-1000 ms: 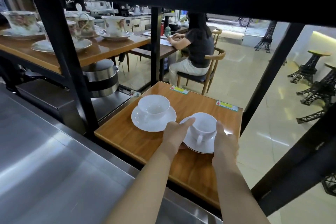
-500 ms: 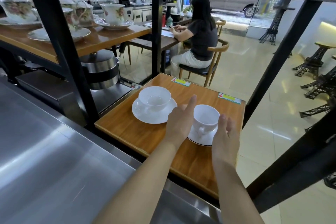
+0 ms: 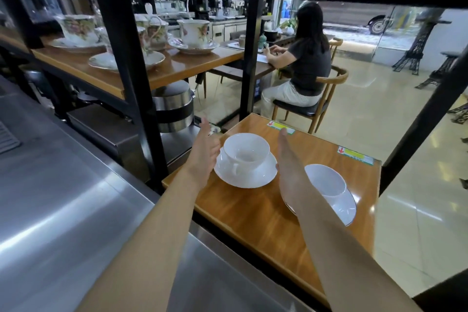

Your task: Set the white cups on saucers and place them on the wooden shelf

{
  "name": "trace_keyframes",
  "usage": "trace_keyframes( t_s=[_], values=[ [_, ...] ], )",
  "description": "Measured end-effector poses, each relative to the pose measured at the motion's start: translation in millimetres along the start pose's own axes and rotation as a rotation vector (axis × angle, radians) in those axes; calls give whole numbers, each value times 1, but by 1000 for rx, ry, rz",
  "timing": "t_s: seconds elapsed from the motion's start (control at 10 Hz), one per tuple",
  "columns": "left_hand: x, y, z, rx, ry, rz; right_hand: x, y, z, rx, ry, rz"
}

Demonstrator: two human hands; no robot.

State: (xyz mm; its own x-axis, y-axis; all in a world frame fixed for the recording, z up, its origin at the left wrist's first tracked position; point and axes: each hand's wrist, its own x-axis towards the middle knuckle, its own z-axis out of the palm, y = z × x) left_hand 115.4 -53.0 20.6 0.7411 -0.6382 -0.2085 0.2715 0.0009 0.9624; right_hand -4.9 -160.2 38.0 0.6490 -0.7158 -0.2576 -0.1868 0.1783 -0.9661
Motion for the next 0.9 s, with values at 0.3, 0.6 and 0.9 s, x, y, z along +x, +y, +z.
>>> trace_keyframes(
  t_s=[0.3,0.6,0.9],
  values=[
    [9,-3,6,98,52,-45,21,18,7,62,3,62],
    [11,2,8,90,-13,-76,20,21,5,64,24,50],
    [-15,-7,-4,83,191,93,-16,12,-4,-53,187,-59]
  ],
)
